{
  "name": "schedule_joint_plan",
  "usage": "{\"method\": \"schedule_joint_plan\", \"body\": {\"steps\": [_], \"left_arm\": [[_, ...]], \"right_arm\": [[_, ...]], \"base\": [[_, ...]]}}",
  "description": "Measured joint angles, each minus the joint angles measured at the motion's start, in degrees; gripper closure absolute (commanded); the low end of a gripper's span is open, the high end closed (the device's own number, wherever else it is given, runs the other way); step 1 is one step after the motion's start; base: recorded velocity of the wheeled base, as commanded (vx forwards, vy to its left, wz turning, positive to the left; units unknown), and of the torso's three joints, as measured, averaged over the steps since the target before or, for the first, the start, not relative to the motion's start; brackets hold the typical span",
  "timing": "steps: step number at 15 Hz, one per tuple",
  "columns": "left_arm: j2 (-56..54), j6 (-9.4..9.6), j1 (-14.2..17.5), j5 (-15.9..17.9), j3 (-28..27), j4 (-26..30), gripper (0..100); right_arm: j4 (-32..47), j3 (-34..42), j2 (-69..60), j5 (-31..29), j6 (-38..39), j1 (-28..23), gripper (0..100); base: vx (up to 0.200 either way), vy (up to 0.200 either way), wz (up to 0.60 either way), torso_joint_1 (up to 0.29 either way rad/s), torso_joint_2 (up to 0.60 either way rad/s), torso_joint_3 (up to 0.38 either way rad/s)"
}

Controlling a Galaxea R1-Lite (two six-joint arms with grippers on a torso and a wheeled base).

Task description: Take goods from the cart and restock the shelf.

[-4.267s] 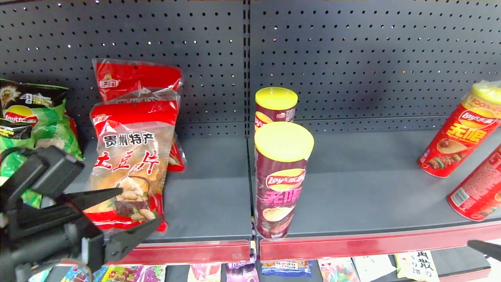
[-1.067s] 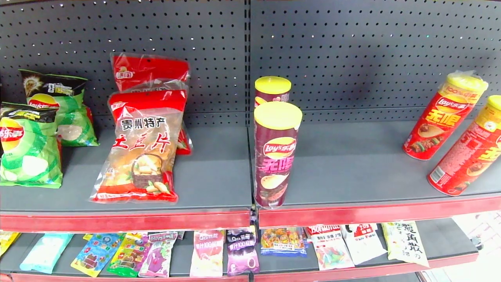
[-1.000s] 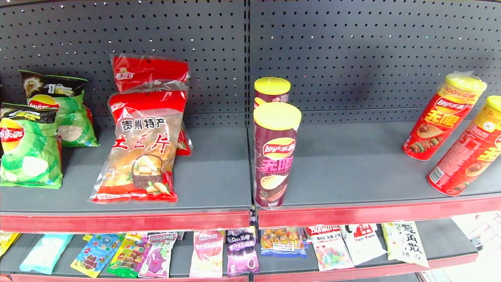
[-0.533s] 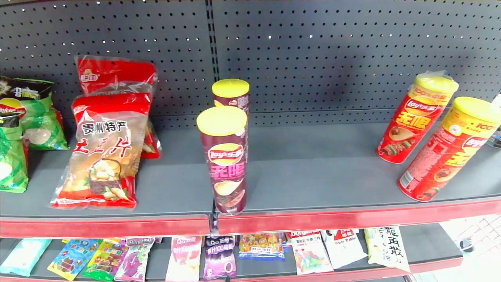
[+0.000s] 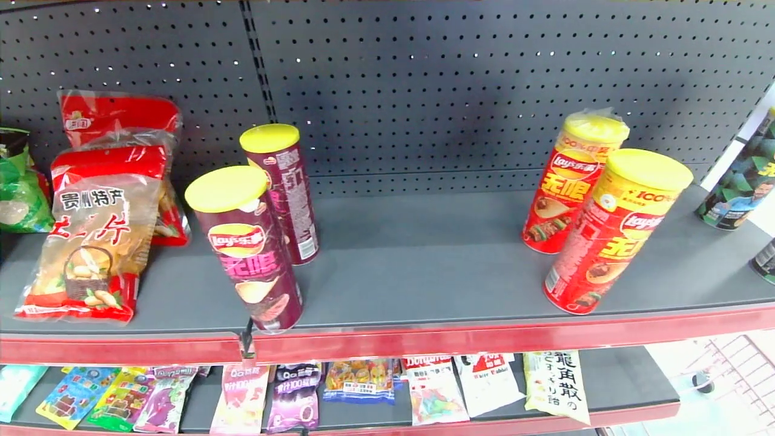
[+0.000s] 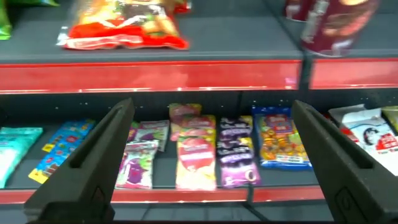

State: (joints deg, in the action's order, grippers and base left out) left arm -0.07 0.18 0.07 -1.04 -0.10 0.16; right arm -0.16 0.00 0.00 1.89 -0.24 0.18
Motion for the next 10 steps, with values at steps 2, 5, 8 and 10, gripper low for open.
{"method": "schedule_joint_plan", "body": {"steps": [2,5,8,10], "left_arm": [[0.00,0.00,-0.02,0.00,0.00,0.02,0],[0.00,0.00,0.00,0.02,0.00,0.02,0],[0.00,0.00,-0.02,0.02,0.00,-0.02,0],[0.00,0.00,-0.02,0.02,0.00,0.00,0]], "right_arm": [[0.00,0.00,0.00,-0.01,0.00,0.00,0],[0.02,0.00,0.00,0.02,0.00,-0.02,0],[0.02,0.00,0.00,0.00,0.02,-0.05,0],[0.00,0.00,0.00,-0.01,0.02,-0.02,0]], "base": [[0.000,-0.200,0.00,0.002,0.00,0.000],[0.000,-0.200,0.00,0.002,0.00,0.004],[0.000,-0.200,0.00,0.002,0.00,0.004],[0.000,-0.200,0.00,0.007,0.00,0.000]]}}
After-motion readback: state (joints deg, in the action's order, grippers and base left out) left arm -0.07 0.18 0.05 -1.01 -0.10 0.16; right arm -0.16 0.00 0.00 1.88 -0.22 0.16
